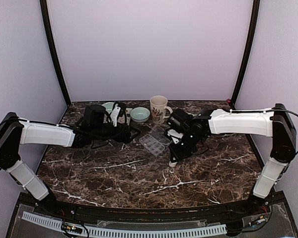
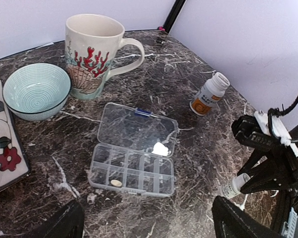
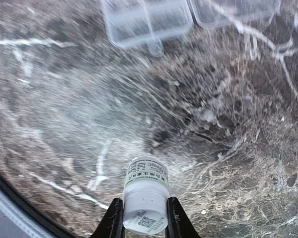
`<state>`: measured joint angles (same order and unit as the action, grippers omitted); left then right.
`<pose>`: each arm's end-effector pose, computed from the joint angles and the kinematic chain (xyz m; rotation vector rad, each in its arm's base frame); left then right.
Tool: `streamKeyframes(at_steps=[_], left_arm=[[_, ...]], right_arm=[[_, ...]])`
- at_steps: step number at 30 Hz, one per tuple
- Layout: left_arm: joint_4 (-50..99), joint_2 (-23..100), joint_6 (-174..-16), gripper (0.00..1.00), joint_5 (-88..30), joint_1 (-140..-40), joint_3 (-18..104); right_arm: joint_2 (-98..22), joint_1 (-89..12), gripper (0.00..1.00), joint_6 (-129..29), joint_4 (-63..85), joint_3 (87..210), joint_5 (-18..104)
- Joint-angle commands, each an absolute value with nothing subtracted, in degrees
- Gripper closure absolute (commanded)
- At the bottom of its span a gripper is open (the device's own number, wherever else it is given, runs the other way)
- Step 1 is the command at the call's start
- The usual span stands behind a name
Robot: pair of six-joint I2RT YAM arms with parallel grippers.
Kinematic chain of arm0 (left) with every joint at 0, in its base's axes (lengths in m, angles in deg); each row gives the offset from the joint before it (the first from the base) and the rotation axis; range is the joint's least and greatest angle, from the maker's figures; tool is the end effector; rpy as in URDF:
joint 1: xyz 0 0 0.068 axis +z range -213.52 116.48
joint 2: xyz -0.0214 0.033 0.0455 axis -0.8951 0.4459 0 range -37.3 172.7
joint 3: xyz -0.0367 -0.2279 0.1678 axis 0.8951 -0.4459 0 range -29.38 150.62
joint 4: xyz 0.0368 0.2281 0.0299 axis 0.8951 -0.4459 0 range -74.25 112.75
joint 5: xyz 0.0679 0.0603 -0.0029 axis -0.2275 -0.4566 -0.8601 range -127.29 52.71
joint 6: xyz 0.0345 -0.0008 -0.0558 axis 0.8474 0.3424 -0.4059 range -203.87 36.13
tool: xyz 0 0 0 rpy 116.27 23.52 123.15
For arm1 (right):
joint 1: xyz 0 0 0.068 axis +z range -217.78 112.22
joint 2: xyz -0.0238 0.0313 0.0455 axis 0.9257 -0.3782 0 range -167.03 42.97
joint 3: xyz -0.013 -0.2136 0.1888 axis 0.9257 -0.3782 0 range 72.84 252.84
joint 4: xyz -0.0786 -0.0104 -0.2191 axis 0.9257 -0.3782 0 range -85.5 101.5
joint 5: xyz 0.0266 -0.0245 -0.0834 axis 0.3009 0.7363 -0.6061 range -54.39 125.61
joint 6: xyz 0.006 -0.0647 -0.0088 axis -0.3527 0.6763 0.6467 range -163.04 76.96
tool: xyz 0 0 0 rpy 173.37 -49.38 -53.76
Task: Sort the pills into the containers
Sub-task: Pick up the pill bottle from the center of the board, then pass from the right arm to the left
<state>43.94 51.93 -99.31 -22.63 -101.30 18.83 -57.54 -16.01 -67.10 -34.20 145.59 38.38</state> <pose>0.2559 -0.2148 0.2530 0.5633 1.9225 -0.8570 0.1984 0.2560 0.2187 -0.7106 2.8389 0.3175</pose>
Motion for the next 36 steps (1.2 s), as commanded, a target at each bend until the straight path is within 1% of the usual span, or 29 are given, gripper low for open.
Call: streamKeyframes(at_steps=[1,8,11,16,23,27,32,36], left_arm=[[47.30,50.24,-101.56,0.08,-13.63,-101.22,18.92],[55.30,49.60,-107.64,0.09,1.36,-99.12,18.94],[61.16,49.92,-112.83,0.10,9.23,-95.96,18.71],[71.88,51.79,-122.37,0.13,17.62,-93.62,18.75],[78.42,55.20,-129.55,0.15,24.12,-93.27,21.39],[81.91,56.07,-132.65,0.17,25.55,-93.30,21.64],[82.72,56.43,-133.64,0.18,26.47,-93.27,21.80],[84.72,56.91,-134.93,0.22,26.96,-93.24,21.77]], right_arm=[[-52.27,-15.76,1.00,-67.30,-29.70,149.47,41.76],[-48.85,-16.36,1.00,-68.12,-21.61,152.83,46.17],[-48.77,-17.15,1.00,-69.48,-16.30,152.88,48.94],[-46.84,-17.93,1.00,-72.26,-8.98,152.72,54.65],[-47.26,-18.02,1.00,-75.07,-2.41,153.54,59.32],[-47.85,-18.02,1.00,-75.96,-0.51,154.40,60.19],[-47.91,-18.45,1.00,-78.08,3.00,154.20,62.69],[-49.99,-18.64,1.00,-78.76,4.10,154.55,63.45]])
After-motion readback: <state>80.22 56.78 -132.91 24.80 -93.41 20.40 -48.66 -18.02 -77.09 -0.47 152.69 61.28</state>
